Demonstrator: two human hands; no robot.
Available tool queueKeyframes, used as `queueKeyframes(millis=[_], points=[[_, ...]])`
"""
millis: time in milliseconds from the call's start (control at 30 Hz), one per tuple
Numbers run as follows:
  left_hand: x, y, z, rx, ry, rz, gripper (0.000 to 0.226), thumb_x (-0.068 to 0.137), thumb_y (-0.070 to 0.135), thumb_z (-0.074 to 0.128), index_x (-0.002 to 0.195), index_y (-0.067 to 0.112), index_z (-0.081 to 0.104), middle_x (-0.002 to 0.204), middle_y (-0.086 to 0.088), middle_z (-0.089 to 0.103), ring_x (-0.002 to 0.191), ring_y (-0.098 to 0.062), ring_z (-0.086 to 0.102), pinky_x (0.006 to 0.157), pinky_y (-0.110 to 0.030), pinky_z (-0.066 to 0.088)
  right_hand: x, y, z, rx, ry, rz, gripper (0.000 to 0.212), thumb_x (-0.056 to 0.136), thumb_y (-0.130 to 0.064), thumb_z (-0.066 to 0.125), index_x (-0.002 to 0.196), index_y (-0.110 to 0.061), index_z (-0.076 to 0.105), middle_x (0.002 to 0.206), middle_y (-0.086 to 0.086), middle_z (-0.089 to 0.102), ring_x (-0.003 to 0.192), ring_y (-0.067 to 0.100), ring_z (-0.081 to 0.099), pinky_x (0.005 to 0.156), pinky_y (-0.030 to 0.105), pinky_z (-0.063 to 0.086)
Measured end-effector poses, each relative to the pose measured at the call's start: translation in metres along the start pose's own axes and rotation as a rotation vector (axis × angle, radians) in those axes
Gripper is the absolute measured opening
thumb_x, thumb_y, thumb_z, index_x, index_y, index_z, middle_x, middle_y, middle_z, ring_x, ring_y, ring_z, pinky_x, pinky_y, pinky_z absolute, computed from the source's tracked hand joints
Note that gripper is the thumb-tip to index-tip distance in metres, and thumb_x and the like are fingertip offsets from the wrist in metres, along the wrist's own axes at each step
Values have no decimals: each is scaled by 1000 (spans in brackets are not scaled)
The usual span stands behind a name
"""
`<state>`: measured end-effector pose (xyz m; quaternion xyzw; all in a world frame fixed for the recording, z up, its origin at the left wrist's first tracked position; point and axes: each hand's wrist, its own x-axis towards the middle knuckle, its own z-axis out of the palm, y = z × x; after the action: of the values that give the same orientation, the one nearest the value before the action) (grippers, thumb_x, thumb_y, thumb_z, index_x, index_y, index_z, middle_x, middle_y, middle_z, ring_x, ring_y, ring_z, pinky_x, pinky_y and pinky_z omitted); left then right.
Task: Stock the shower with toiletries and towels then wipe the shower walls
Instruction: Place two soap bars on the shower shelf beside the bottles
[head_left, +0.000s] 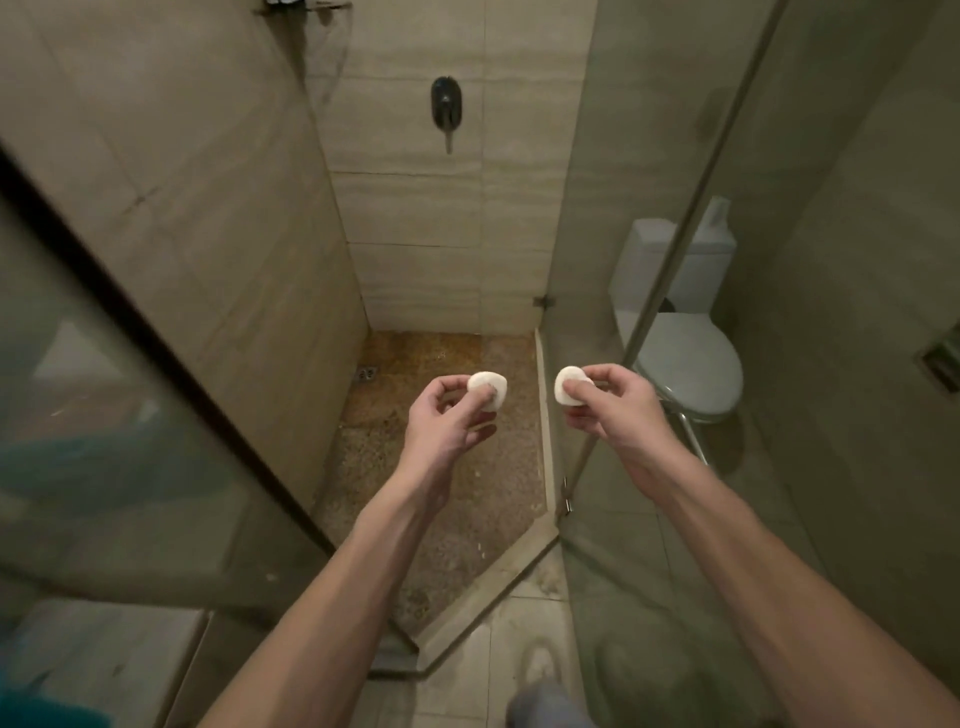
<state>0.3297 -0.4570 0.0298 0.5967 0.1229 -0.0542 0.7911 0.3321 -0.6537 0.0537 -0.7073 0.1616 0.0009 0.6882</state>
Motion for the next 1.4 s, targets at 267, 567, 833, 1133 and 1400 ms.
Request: queueKeyframes(millis=[267,567,833,1133,1400], points=[[124,23,33,-66,157,70,23,88,14,75,108,11,66,111,-12,72,86,-12,70,90,-35,59,147,-37,24,-45,-95,-27,18,89,-9,71,106,-4,67,102,12,69,80,17,71,71,27,62],[224,77,35,-131,341,105,11,84,7,76,92,8,69,96,-8,76,93,-18,70,90,-33,58,257,-83,87,-137,-207,-59,19,74,-25,80,91,-16,75,93,3,77,89,18,74,87,37,60],[355,117,10,-162,374,133,21,82,6,77,100,14,70,102,-8,76,98,-23,71,90,-35,57,360,-115,142,-142,-214,-44,20,82,-10,77,101,-10,72,100,12,74,88,20,72,80,29,60],[544,205,-65,-137,351,180,17,85,-1,72,98,9,67,88,-3,74,86,-15,69,79,-26,60,524,-185,265,-138,-207,-108,21,85,-2,72,105,-1,69,104,19,72,91,20,70,84,30,61],[657,317,-133,-76,339,262,26,85,-1,72,110,1,65,89,-7,74,86,-16,69,88,-32,59,619,-263,397,-68,-313,-181,20,84,-2,73,104,-2,69,95,15,73,89,23,72,91,39,60]])
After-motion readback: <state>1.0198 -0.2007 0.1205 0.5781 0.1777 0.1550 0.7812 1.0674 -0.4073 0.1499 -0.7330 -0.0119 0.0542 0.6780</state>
